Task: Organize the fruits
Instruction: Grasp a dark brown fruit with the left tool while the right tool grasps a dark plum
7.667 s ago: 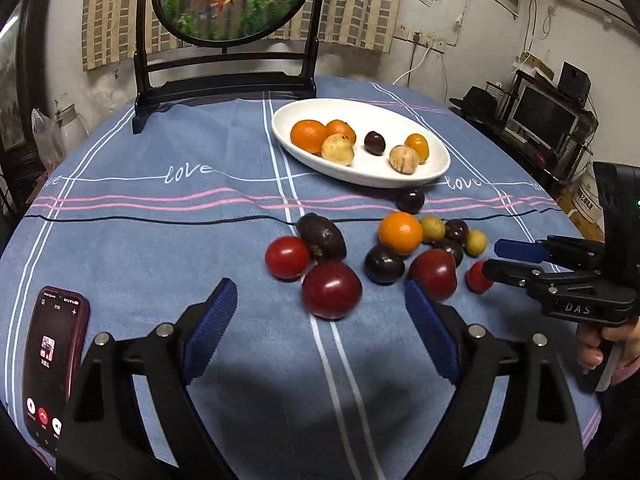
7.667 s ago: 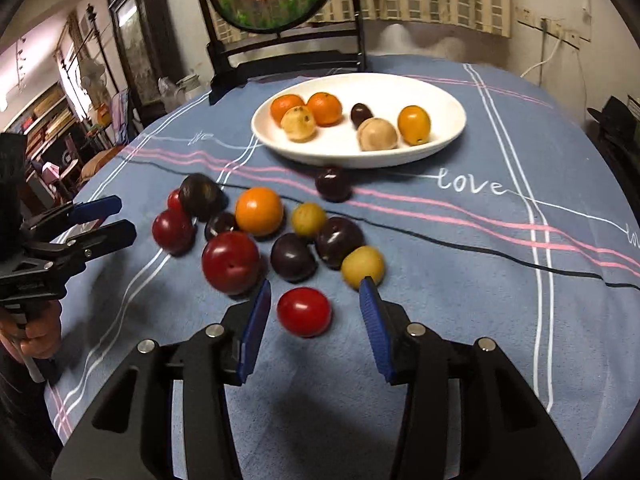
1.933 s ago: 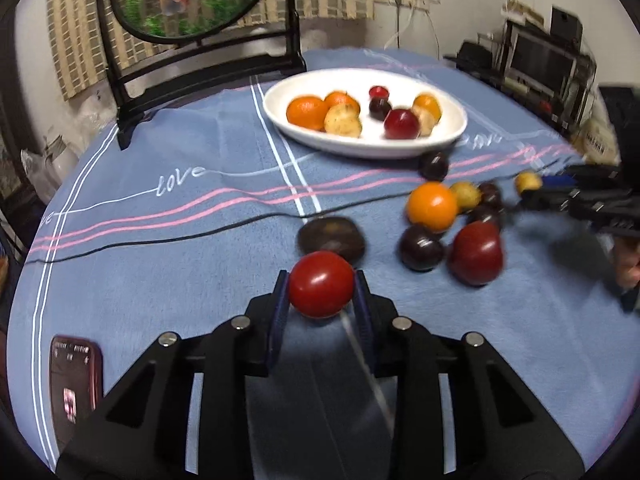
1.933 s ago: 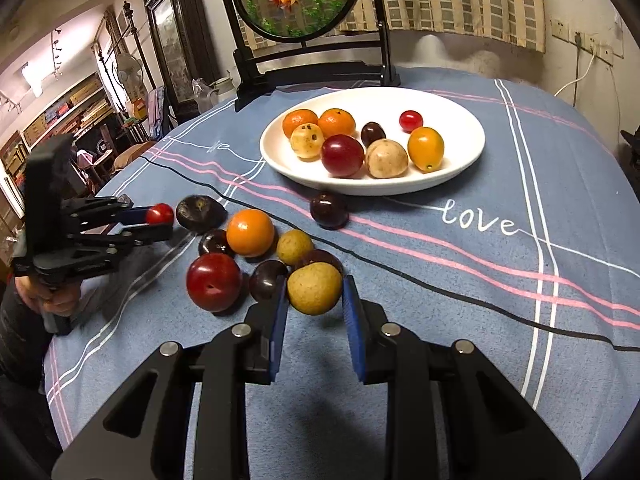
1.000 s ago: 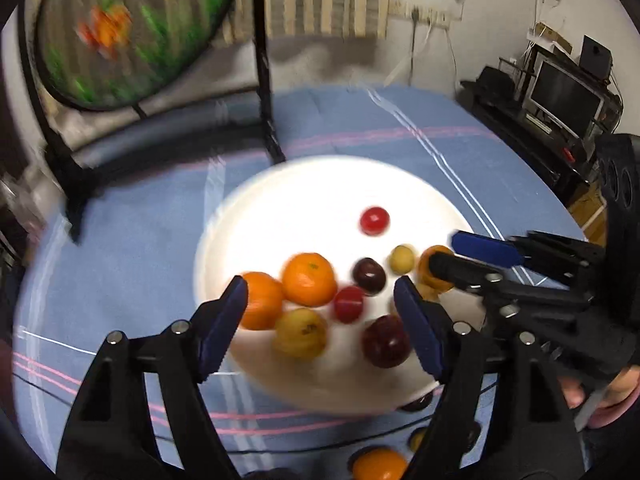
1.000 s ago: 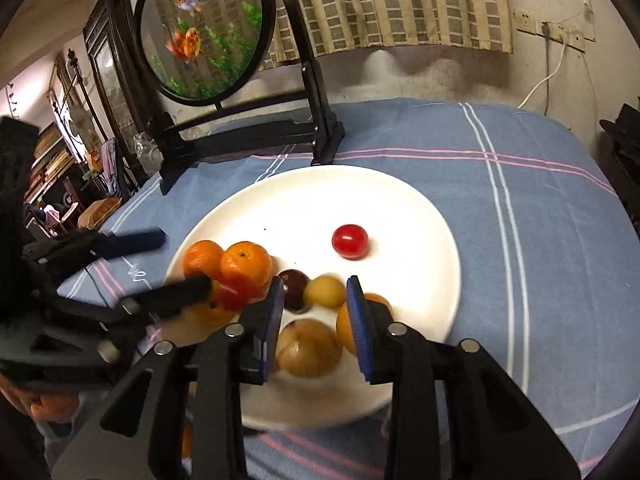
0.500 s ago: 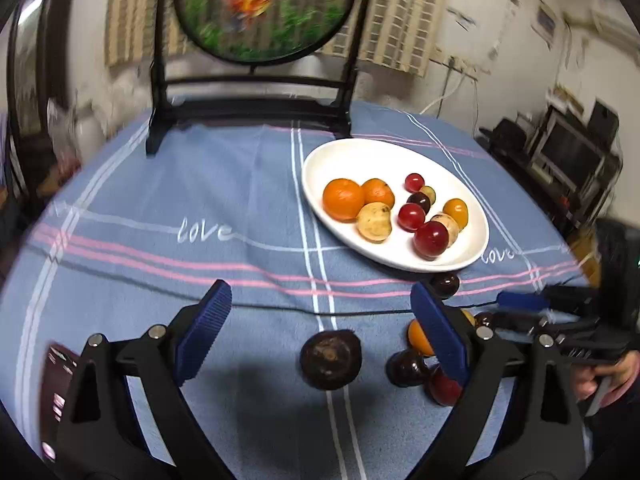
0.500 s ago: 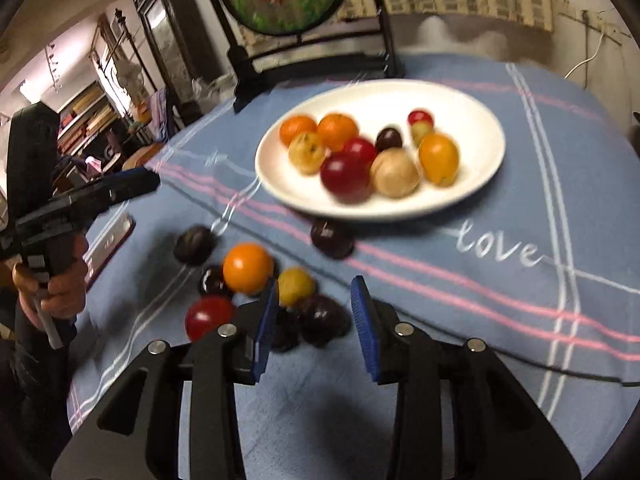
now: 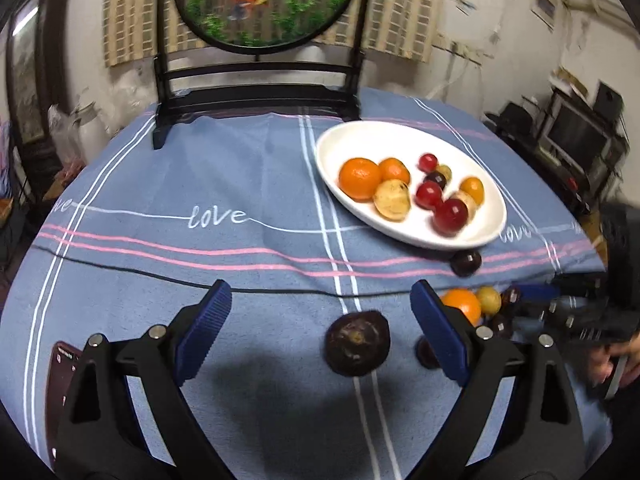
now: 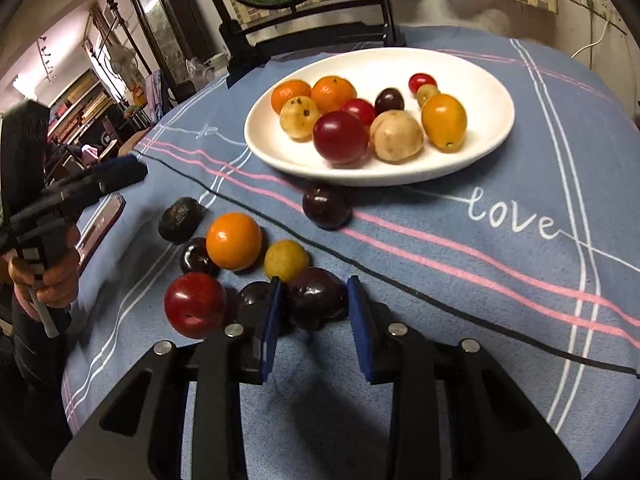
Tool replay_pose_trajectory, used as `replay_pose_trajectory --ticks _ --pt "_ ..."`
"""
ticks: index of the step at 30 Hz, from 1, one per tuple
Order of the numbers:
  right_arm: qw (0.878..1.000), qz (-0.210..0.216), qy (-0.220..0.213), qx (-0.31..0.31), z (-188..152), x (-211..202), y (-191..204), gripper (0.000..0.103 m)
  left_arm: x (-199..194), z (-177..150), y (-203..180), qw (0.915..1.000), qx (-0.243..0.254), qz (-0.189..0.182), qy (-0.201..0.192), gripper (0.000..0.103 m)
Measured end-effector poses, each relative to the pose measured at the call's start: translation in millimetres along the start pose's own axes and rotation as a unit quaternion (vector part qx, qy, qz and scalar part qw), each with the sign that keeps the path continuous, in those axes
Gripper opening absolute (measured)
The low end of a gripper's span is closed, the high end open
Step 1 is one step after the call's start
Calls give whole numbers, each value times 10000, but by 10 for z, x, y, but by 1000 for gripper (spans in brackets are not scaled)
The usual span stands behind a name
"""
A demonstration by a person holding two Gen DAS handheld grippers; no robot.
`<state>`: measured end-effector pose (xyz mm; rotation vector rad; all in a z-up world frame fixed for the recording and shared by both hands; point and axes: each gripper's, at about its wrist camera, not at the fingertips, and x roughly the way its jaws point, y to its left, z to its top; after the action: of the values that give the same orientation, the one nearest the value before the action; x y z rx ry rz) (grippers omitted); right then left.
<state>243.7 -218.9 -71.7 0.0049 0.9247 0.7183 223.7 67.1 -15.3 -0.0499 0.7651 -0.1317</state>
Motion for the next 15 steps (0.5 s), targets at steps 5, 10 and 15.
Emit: replay_pose_trajectory --ticks 5,10,15 --pt "9993 67 -306 209 14 -206 -92 33 18 -139 -136 9974 636 -294 154 73" --pt "9990 120 -349 264 -32 -258 -106 33 176 -217 -224 9948 868 -224 478 65" --pt "9991 133 -344 221 -25 -248 -69 33 264 -252 -207 9942 866 -139 618 65"
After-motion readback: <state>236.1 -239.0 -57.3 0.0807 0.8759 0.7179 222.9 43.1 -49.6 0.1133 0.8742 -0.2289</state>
